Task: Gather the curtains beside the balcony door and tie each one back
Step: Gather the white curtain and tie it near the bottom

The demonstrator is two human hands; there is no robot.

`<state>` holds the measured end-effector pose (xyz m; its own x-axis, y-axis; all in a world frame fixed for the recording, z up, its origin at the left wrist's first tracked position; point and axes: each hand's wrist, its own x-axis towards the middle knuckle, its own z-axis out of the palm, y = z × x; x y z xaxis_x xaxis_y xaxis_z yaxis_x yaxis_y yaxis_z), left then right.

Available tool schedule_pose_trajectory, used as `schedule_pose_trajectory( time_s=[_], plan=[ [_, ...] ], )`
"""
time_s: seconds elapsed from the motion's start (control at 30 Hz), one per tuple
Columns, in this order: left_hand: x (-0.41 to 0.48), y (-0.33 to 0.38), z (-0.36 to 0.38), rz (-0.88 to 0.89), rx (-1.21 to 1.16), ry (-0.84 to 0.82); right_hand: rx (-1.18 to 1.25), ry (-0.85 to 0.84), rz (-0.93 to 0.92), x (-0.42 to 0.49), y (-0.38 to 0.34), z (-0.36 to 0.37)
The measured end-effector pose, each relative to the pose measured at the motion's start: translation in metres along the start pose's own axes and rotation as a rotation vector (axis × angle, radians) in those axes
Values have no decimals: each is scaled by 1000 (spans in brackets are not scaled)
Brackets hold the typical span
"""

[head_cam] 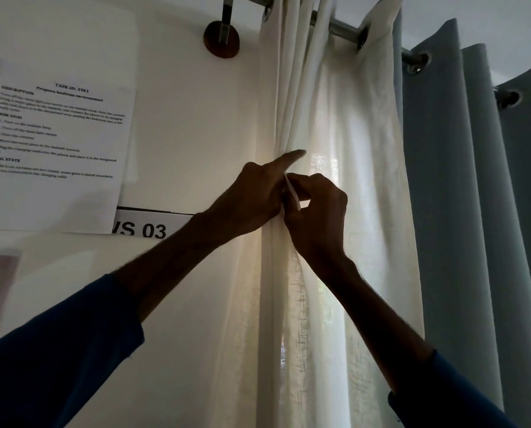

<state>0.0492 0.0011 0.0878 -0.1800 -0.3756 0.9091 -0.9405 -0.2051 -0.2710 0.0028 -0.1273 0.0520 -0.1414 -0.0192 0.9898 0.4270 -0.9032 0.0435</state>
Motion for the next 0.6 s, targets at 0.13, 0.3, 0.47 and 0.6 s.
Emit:
schedule_pose_trajectory(
  time_s=[0.13,0.3,0.47,0.6],
  plan=[
    [3,-4,-4,-61,6,-114,39,-6,-3,-1,-4,-1],
    [7,-3,-12,-150,-24,-172,99,10,12,-9,-7,0],
    [6,0,-12,-220,-88,-177,147,33,28,-13,-12,-3],
    [11,9,-6,-271,-80,-98,141,-3,78,-15,-12,-4]
  ],
)
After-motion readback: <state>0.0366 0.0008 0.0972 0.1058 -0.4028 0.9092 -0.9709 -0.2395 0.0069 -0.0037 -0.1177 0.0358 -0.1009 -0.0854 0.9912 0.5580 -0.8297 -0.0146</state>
